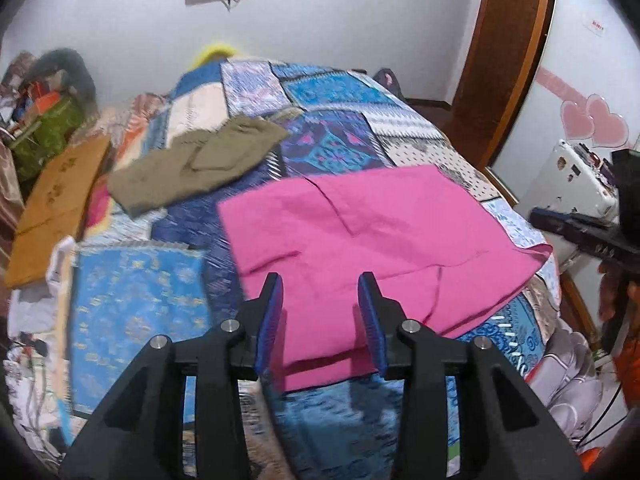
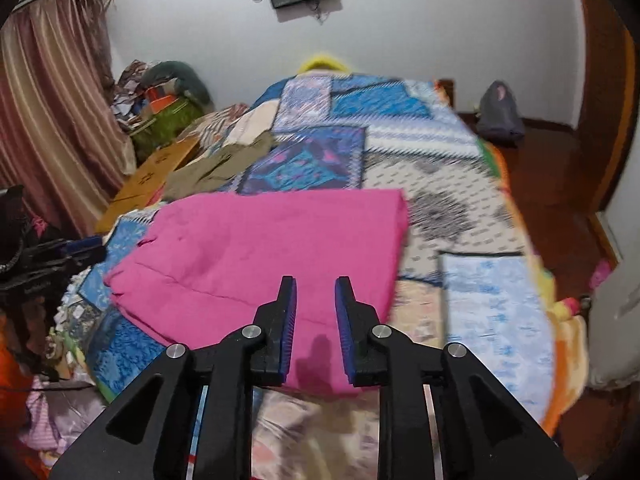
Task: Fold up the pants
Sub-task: 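Open both grippers and release the folded pink pants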
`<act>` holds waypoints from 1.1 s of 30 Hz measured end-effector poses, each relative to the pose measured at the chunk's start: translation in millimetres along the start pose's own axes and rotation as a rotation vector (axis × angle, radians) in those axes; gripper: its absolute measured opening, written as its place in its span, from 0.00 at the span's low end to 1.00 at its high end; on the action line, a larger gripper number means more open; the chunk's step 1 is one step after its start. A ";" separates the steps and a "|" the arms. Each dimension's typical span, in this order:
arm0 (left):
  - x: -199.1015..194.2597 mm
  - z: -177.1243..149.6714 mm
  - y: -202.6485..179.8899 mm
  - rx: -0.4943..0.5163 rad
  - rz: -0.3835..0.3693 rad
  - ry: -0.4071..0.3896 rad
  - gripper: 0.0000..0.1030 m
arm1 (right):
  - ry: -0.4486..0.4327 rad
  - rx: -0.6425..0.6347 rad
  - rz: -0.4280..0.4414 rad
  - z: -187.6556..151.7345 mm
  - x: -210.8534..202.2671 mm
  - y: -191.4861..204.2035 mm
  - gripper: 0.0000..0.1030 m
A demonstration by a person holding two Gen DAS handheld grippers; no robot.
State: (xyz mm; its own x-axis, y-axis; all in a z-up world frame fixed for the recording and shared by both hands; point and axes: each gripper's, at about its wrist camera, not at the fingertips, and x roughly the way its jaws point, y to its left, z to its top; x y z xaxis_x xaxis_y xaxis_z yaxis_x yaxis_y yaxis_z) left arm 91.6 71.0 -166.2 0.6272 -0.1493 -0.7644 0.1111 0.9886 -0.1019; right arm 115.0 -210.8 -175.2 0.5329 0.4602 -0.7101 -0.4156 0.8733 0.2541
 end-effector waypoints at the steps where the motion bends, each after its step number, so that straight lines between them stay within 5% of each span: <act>1: 6.6 -2.9 -3.0 0.000 0.003 0.013 0.38 | 0.011 -0.006 0.000 -1.5 5.0 2.0 0.17; 6: 27.5 -23.0 -5.1 0.004 0.020 0.064 0.39 | 0.114 -0.059 -0.023 -22.4 34.5 10.0 0.17; 15: 24.8 -39.6 14.7 -0.041 0.014 0.081 0.56 | 0.134 -0.055 -0.065 -34.4 20.7 -11.7 0.24; 24: 0.0 10.4 44.3 -0.050 0.089 -0.017 0.56 | 0.098 -0.077 -0.127 -5.6 6.2 -29.0 0.24; 33: 50.4 62.0 85.5 -0.093 0.157 -0.011 0.56 | 0.029 -0.067 -0.165 43.7 27.1 -47.2 0.35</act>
State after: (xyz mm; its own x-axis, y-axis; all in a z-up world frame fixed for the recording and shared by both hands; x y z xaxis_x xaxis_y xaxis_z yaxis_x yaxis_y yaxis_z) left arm 180.4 146.7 -174.0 0.6396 0.0073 -0.7687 -0.0601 0.9974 -0.0406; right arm 181.2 -232.5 -177.7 0.5768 0.3059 -0.7575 -0.3728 0.9236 0.0891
